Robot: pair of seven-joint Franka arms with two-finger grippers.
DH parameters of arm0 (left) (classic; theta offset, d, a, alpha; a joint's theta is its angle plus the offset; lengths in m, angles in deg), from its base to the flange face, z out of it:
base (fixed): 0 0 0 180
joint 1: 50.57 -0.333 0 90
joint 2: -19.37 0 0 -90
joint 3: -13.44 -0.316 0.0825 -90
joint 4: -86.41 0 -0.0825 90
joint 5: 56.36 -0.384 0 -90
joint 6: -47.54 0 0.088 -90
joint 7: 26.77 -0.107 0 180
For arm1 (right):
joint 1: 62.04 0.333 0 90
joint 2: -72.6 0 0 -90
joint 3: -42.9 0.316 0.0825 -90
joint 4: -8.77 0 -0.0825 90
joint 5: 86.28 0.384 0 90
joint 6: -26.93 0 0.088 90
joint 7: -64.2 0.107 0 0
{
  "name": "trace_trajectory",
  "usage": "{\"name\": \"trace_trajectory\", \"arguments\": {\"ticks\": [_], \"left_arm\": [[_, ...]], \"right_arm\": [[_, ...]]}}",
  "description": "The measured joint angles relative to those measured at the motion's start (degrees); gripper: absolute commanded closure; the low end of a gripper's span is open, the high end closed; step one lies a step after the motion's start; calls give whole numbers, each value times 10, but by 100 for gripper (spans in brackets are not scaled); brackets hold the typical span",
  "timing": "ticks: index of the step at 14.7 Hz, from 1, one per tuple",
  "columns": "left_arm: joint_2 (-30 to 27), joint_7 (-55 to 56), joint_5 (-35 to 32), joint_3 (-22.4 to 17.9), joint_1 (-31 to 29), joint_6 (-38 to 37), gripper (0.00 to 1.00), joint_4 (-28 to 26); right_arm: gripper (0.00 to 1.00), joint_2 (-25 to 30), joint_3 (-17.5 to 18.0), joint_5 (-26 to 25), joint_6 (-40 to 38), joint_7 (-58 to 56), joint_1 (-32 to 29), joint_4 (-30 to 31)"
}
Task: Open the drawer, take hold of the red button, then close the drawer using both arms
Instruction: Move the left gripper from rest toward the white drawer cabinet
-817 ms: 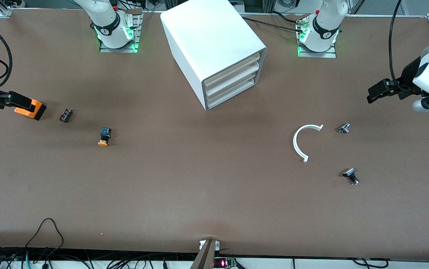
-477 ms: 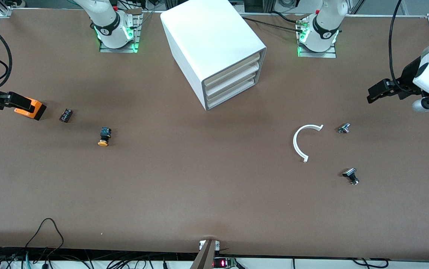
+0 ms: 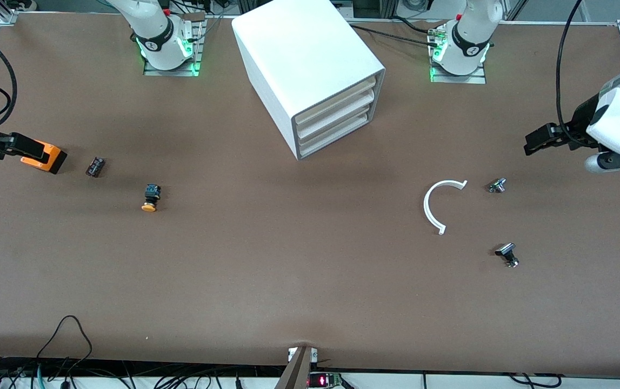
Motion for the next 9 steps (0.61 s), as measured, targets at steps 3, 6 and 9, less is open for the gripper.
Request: {"name": "trace_trajectory", "arguments": {"ticks": [3, 6, 9], "left_arm": [[5, 0, 0, 0, 1, 0, 0, 0], [16, 0, 0, 1, 3, -1, 0, 0], [51, 0, 0, 6, 9, -4, 0, 0]], "right_arm": [[0, 0, 0, 0, 1, -2, 0, -2], [0, 0, 0, 0, 1, -3, 0, -2], [0, 0, 1, 0, 1, -3, 0, -2]]}}
